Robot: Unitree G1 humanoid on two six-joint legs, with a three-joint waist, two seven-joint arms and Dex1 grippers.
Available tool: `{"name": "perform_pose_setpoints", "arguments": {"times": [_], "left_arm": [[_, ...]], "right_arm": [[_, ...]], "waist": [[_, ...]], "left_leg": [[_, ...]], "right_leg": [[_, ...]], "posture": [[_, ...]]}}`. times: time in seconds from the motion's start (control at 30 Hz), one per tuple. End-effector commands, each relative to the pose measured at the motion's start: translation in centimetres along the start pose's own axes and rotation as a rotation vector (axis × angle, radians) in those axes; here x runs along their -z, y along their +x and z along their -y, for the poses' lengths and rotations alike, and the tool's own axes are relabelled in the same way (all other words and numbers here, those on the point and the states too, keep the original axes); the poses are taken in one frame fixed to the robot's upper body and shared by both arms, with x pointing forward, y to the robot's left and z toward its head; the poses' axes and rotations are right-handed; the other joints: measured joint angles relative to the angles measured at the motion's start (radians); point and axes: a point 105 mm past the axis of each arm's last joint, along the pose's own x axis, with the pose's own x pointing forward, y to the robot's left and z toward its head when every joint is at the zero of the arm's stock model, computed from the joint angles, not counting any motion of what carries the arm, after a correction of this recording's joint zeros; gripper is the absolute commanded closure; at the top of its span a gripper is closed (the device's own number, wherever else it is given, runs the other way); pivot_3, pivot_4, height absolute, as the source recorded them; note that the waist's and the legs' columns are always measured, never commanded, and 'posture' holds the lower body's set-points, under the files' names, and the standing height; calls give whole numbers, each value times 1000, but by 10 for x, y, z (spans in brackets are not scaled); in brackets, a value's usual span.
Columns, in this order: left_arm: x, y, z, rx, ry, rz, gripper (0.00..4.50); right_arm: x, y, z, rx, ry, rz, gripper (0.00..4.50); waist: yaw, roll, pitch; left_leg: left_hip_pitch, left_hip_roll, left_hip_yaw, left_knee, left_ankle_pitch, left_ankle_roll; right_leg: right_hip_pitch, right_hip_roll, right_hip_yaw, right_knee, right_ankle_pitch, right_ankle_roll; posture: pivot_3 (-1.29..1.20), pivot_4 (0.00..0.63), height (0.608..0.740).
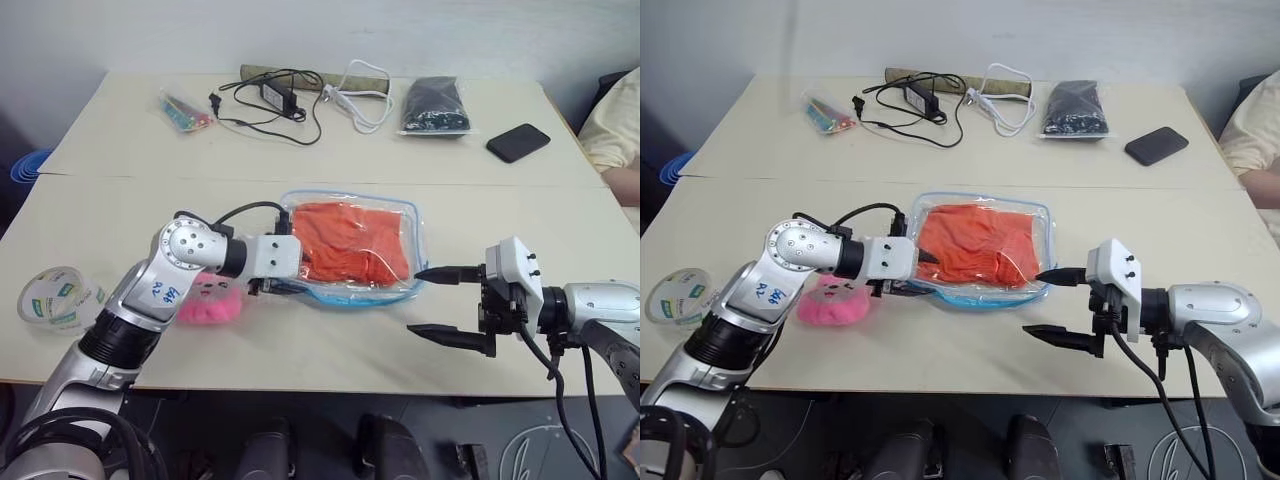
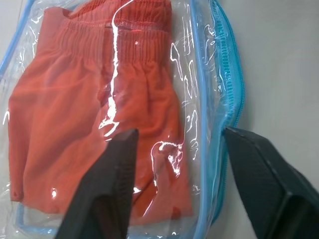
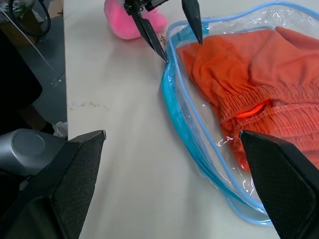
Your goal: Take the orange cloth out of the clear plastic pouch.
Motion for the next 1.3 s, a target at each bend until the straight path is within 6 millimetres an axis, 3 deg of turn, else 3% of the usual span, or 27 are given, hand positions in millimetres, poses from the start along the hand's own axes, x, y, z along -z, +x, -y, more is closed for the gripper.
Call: {"name": "perform_pose_setpoints", "arguments": {"times": [0.03, 0.17, 0.3, 0.37, 0.5, 0.6, 0.87, 1.07, 1.17, 1.3], "left_arm": [[-2, -3, 1, -9, 18, 2, 3249], [-2, 0, 6, 2, 8, -3, 4476], [-11, 0, 2, -48, -52, 45, 4476], [-20, -6, -9, -129, -118, 106, 4476], [-33, -19, -32, -300, -256, 215, 4500], [-36, -25, -40, -382, -318, 251, 4500], [-44, -14, -26, -395, -352, 270, 4500], [-52, -6, -18, -381, -355, 284, 4500], [-53, -6, -18, -385, -361, 286, 4500], [-54, -6, -19, -389, -348, 280, 4500]], "right_arm": [[-12, -1, 1, 6, -59, 29, 0], [-13, -2, 3, 7, -64, 27, 0], [-12, -1, 3, -1, -72, 22, 0], [-12, 1, 0, -22, -74, 23, 0], [-14, 10, -9, -51, -71, 46, 883], [-12, 22, -14, -64, -89, 49, 1956], [-3, 65, 12, 114, -216, 34, 4441], [4, 84, 42, 350, -398, -26, 4441], [9, 86, 44, 367, -482, -47, 4441], [7, 86, 48, 403, -520, -34, 3501]], "waist": [[0, 0, 0], [1, 0, 0], [1, 0, 0], [1, 0, 0], [0, 0, 0], [0, 0, 0], [-2, -1, 0], [-2, -1, -1], [-4, -1, -1], [-4, -1, -1]], "left_leg": [[0, 0, 0, 0, 0, 0], [0, 0, -1, 0, 0, 0], [0, 0, -1, 0, 0, 0], [0, 0, -1, 0, 0, 0], [0, 0, -2, 1, 0, 0], [0, 0, -4, 0, 0, 0], [1, 0, -3, 0, 0, 0], [1, 0, -3, 0, 0, 0], [1, 0, -3, 0, 0, 0], [1, 0, -3, 0, 0, 0]], "right_leg": [[0, 0, 0, 0, 0, 0], [0, 0, 0, 0, 0, 0], [1, -1, 0, 0, 0, 0], [1, -1, 0, 0, 0, 0], [1, -1, 0, 0, 0, 0], [1, -1, 0, 1, 0, 0], [0, -1, 1, 1, 0, 0], [0, -1, 1, 0, 0, 0], [0, -1, 0, 1, 0, 0], [0, -1, 0, 0, 0, 0]], "posture": [[0, 150, 740], [0, 150, 740], [0, 150, 740], [0, 150, 740], [0, 150, 740], [0, 150, 740], [0, 150, 740], [0, 150, 740], [0, 150, 740], [0, 150, 740]]}}
